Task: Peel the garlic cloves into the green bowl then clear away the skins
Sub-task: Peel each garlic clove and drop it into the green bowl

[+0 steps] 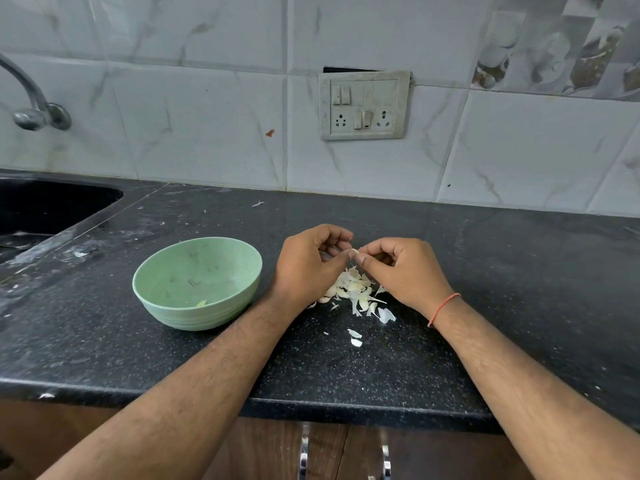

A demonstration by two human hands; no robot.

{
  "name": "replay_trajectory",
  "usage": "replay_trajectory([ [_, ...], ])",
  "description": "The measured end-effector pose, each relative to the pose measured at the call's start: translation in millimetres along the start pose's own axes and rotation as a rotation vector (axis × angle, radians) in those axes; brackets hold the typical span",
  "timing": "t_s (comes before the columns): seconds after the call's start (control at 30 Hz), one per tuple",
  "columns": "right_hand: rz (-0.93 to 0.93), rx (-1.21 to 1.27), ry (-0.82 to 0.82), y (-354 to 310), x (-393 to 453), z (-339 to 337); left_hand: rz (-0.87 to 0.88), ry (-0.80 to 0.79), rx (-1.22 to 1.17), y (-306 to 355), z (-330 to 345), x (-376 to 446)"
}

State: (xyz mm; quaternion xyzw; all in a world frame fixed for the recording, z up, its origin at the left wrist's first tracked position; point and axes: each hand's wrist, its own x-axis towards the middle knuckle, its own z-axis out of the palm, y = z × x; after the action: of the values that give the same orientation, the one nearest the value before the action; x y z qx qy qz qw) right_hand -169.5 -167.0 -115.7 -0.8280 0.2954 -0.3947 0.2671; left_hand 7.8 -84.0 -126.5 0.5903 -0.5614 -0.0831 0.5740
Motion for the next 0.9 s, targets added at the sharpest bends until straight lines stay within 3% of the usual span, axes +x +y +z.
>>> replay_trajectory([
  [0.23,-0.067,-0.079,0.101,-2.2,-1.4,8.4,0.013,0.022,0.078,3.7,0.5,-1.3],
  [0.47,-0.028,-0.011,0.081,-2.9,-0.8,6.9,0.06,0.053,0.08,5.5,-0.4,-2.0],
  [0.9,0.085,0.19,0.07,-0.7,3.0,7.1,0.032,-0.081,-0.104,0.0,0.6,-1.9],
])
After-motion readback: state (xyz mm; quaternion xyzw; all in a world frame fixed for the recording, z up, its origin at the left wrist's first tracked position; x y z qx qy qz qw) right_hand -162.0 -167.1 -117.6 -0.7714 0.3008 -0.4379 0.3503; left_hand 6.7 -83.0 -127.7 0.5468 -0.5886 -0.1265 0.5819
